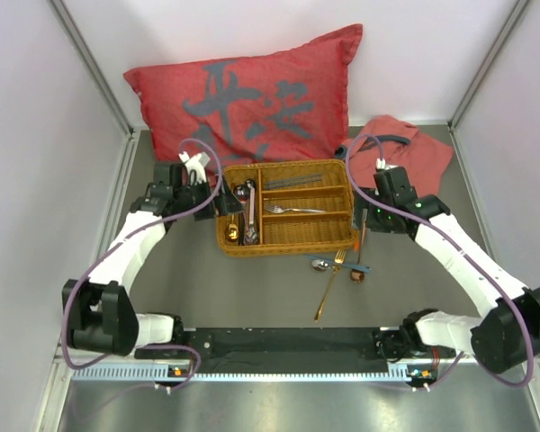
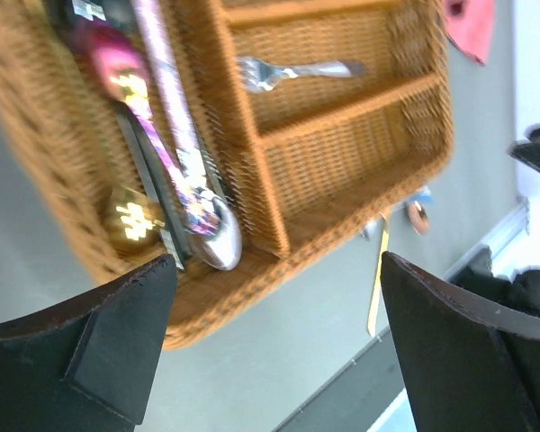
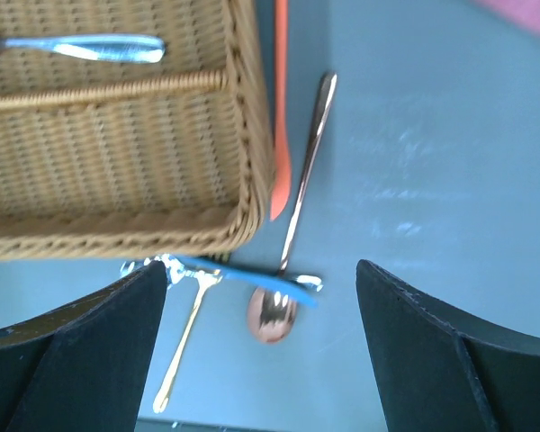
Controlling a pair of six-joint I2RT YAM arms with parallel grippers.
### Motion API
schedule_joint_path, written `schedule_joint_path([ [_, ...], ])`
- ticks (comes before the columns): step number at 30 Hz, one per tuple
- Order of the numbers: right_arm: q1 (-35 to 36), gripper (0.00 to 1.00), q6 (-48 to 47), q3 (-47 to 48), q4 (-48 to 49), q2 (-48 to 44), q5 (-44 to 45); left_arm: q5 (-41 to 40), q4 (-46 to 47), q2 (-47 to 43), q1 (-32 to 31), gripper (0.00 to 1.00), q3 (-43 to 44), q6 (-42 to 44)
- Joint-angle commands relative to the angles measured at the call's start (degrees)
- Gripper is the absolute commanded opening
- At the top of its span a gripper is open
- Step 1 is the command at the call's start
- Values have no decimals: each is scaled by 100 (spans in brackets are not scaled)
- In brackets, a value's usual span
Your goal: Sort the eating utensils into containers
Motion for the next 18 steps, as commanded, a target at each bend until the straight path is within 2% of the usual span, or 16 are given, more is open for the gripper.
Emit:
schedule_joint_path([
  [1,-33,86,350,-168,82,-414,-419,408,528,-567,-535,98,-355,-308],
  [5,-24,86,385,-124,108,-520,-506,94,950,-1137,-1343,93,-977,-1123],
  [6,-24,87,403,-107,108,-564,-507,14,1116,-1226,-1710,93,-1110,-1326],
  [10,-24,88,403,-19,152,-660,-542,-557,2232,-1648,-2530,88,-1971,-2451],
  [11,-33,88,411,-10,169,-687,-550,-750,2843,-1753,-2688,87,-2356,-2888],
  [12,-33,88,411,-10,239,-696,-594,-1204,3084,-1780,-3020,86,-2525,-3075],
  [15,-33,89,403,-27,301,-784,-664,-2058,3779,-1527,-3636,84,-2948,-3577],
  [18,-24,90,403,-36,328,-906,-700,-2333,4806,-904,-4015,81,-3212,-3964],
])
